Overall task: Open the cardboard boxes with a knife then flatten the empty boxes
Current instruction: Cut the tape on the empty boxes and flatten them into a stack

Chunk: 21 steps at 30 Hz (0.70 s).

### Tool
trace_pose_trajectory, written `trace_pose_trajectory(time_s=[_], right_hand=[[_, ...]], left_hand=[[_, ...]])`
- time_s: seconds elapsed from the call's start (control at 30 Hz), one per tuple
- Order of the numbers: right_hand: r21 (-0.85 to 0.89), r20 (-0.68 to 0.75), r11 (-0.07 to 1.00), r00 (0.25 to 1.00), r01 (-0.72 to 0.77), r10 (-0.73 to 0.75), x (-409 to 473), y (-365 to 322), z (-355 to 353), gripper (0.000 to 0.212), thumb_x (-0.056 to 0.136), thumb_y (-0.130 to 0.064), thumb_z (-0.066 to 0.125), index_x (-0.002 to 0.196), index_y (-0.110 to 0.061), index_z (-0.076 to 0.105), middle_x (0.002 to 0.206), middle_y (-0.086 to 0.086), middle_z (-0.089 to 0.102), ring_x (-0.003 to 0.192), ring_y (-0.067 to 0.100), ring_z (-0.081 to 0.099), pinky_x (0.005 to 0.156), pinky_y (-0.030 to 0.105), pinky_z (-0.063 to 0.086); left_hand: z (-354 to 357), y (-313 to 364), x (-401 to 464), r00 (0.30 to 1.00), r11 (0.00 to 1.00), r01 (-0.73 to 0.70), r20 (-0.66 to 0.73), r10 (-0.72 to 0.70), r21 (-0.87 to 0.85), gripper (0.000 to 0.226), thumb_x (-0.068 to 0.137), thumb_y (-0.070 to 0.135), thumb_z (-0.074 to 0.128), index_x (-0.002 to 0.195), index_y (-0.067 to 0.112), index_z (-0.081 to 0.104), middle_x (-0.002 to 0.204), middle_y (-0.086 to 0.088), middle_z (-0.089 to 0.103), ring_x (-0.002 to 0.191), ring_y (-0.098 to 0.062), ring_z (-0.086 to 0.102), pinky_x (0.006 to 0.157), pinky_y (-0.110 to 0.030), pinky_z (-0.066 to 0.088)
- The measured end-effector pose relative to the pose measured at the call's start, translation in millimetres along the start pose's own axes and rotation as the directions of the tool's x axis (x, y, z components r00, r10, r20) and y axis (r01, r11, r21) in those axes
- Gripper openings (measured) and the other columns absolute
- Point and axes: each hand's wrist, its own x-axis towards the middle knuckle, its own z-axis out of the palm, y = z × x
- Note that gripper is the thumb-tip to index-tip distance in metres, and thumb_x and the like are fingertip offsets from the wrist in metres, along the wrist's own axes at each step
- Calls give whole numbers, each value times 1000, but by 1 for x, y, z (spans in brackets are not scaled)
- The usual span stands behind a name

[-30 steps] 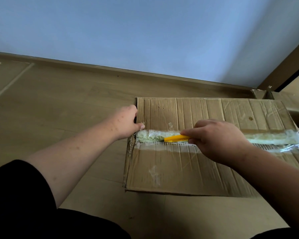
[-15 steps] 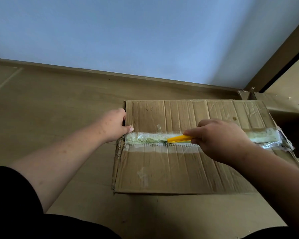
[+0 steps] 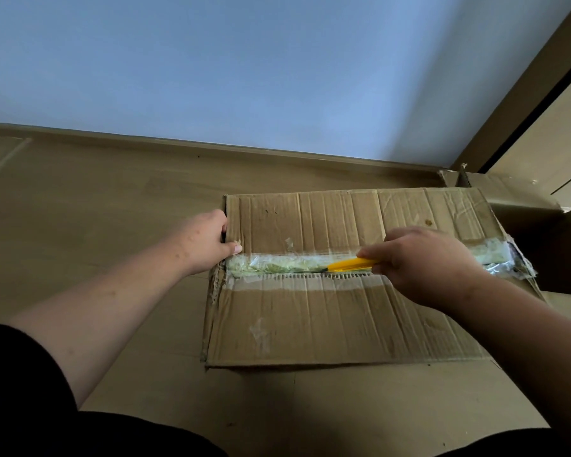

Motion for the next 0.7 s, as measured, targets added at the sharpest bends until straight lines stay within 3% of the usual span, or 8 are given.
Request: trace_pose_trajectory(time_s=[0.3, 0.57, 0.7], right_hand=[[-56, -11, 998, 999, -39, 38, -13, 12, 1, 38, 100, -42, 49, 137, -51, 49, 101, -14, 54, 99, 11, 53, 72, 27, 38], [-45, -10, 996, 997, -73, 73, -25, 32, 1, 36, 98, -42, 51, 134, -50, 52, 103, -14, 55, 98, 9, 52, 80, 30, 49], [-6, -20, 999, 998, -51, 51, -24, 39, 1, 36, 97, -41, 54, 133, -49, 55, 106, -14, 57, 99, 8, 51, 74, 27, 43]], left_hand=[[3, -2, 1, 1000, 1000, -1, -4, 1, -4, 32, 91, 44, 64, 98, 18, 47, 81, 3, 54, 69, -12, 52, 52, -29, 31], [6, -6, 3, 1000, 1000, 7, -10, -7, -8, 31, 90, 43, 66, 89, 19, 47, 74, 1, 54, 63, -13, 51, 50, -30, 30], [5, -5, 3, 1000, 1000, 2, -3, -2, -13, 30, 90, 42, 66, 86, 20, 46, 68, 1, 52, 57, -13, 47, 49, -29, 29]])
